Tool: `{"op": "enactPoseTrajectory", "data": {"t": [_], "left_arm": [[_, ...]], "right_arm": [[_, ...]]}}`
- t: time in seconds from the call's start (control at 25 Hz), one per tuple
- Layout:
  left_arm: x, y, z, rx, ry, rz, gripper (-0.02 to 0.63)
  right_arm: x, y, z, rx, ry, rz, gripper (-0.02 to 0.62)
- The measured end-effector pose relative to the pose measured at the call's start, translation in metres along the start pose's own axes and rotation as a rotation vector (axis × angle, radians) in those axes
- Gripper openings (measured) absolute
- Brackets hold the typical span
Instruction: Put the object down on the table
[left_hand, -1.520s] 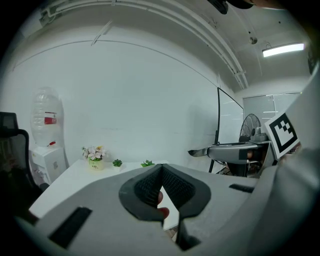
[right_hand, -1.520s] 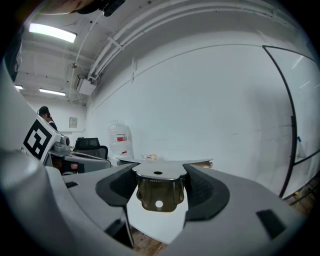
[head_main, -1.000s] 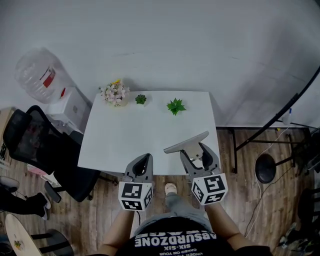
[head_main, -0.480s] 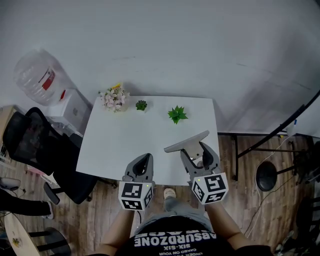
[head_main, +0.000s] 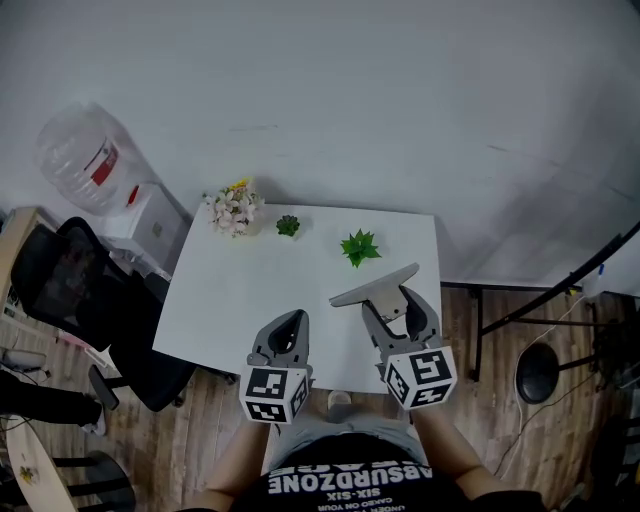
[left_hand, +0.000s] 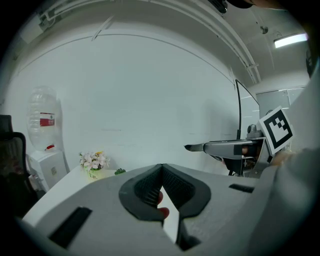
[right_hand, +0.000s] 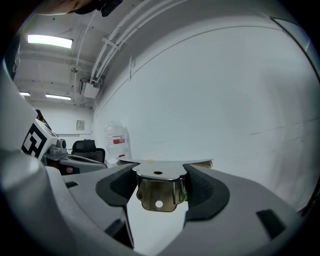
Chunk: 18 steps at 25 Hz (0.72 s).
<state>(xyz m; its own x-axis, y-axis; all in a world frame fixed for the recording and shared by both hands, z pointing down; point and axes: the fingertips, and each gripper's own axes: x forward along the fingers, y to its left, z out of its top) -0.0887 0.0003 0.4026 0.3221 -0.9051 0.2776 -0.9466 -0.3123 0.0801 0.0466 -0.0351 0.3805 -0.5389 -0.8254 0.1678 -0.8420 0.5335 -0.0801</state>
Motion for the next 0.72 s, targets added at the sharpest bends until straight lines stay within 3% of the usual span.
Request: {"op": "enactPoseTrajectory", "data": {"t": [0.72], "left_arm": [[0.042, 0.004, -0.001, -0.003, 0.041, -0.008, 0.002]], "right_arm": [[0.030, -0.028, -0.015, 0.040, 0.046, 0.002, 0.285]]}}
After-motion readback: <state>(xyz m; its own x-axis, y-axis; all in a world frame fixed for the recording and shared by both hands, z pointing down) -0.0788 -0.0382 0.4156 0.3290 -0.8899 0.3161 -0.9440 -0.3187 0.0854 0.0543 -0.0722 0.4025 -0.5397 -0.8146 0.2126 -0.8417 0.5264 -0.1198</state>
